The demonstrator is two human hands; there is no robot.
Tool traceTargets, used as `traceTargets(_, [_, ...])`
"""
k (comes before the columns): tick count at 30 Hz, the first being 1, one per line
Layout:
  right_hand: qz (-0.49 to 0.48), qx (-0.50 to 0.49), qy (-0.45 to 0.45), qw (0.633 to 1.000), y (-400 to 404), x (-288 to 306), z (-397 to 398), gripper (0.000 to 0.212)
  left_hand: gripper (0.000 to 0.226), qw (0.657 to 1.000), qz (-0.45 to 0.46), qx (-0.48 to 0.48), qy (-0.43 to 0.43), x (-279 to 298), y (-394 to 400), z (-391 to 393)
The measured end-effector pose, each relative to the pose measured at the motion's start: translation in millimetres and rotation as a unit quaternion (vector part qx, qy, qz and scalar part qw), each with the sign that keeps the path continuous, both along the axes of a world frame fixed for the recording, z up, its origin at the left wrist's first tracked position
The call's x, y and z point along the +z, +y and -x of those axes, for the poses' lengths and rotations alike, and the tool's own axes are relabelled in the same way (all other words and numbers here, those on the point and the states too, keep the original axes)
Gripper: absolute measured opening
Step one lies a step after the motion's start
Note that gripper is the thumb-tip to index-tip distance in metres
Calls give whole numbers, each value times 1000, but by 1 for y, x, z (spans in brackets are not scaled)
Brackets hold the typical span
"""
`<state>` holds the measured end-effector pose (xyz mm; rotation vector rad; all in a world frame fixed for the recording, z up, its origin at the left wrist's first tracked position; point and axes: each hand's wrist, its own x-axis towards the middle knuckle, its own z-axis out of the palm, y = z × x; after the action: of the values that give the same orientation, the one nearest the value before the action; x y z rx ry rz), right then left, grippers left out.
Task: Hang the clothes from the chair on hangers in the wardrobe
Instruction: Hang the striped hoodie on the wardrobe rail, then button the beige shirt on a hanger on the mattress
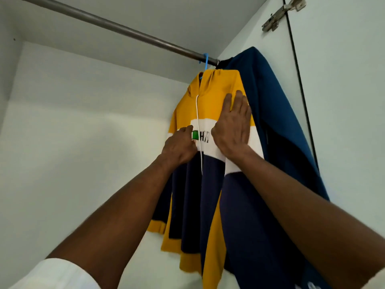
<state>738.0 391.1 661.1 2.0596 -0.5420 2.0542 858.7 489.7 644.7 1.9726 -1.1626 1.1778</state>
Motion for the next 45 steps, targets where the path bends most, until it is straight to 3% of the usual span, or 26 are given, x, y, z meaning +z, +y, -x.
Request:
traceTargets(2, [58,-1,31,998,11,-40,4,77,47,1000,3,4,2,-30,16,18])
traceTargets(5, [97,26,70,993,32,-108,22,44,39,1000,9,-22,18,-85,44,54])
traceTargets(9, [28,67,144,987,65,-200,62,20,28,997,6,-41,59,-168,76,98])
traceTargets(16, [-149,93,260,950,110,-337,131,26,21,978,22,-25,207,-319,114,175])
traceTargets(21, [-277,91,326,899,134,-442,207,25,20,954,0,-53,296,-450,138,256])
traceTargets(24, [-337,74,393,852,146,-515,268,28,21,932,-60,-58,354,-544,155,316])
traceTargets(27, [-319,42,516,794,153,-601,340,28,20,904,-171,-41,390,-629,171,383])
traceTargets(32, [-233,42,671,703,181,-729,504,24,19,841,-401,-66,356,-720,195,510])
traceTargets(34, [-244,34,724,644,198,-757,573,24,21,820,-468,-97,316,-744,202,562])
traceTargets(36, [-282,27,737,614,215,-775,631,25,24,794,-525,-120,281,-763,208,606])
traceTargets(40, [-440,-44,663,604,228,-791,725,33,27,767,-580,-167,219,-780,205,688])
traceTargets(45, [-530,-90,582,610,230,-792,799,22,28,752,-600,-194,192,-776,191,758])
